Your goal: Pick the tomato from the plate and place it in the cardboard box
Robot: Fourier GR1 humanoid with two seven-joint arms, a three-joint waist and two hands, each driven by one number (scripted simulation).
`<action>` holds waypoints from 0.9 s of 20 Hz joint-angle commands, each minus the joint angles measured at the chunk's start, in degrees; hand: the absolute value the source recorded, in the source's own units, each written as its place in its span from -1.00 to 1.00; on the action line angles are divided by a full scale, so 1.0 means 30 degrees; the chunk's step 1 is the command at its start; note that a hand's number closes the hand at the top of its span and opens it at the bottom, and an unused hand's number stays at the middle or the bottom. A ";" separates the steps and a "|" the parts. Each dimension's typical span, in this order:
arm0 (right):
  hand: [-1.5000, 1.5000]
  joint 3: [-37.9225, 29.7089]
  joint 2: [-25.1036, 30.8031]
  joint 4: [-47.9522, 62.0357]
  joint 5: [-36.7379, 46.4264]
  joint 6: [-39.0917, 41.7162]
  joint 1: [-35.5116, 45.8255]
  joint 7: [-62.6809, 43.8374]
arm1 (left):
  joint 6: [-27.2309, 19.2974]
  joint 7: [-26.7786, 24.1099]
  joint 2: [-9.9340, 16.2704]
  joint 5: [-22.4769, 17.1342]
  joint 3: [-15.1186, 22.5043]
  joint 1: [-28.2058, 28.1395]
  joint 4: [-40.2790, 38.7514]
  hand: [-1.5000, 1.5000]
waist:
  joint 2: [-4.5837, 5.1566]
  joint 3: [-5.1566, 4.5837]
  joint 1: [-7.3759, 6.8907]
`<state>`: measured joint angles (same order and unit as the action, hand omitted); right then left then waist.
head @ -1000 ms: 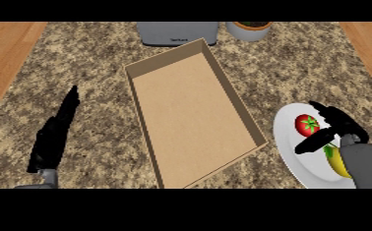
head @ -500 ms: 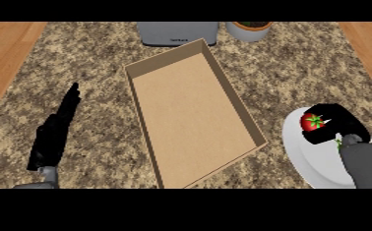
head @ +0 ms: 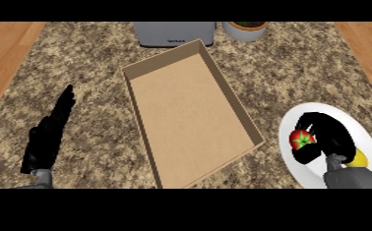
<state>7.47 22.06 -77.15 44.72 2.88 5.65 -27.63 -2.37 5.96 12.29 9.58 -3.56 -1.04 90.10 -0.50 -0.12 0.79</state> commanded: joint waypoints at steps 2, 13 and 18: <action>1.00 0.3155 0.0115 -0.5409 0.3837 -0.1778 -0.3218 -0.1026 | -0.0244 -0.0832 -0.0103 -0.0006 -0.0393 -0.0299 -0.0797 0.00 | -0.0013 -0.0020 0.0327; 1.00 0.4045 -0.0292 -1.5503 0.4275 -0.1698 -0.5871 -0.2521 | -0.0039 -0.0167 0.0030 0.0189 -0.0439 0.0841 -0.0875 0.00 | 0.0086 0.0038 0.0034; 1.00 0.4493 -0.1084 -1.7587 0.2370 -0.1755 -0.4270 -0.1320 | 0.0255 -0.1751 -0.0047 0.0133 -0.0409 0.0438 -0.2047 0.00 | 0.0189 0.0023 -0.0208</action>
<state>19.57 20.97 -126.00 55.15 -2.13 -10.53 -33.61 -2.61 3.88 11.33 10.41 -3.81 -0.82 87.93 -0.24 -0.02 0.54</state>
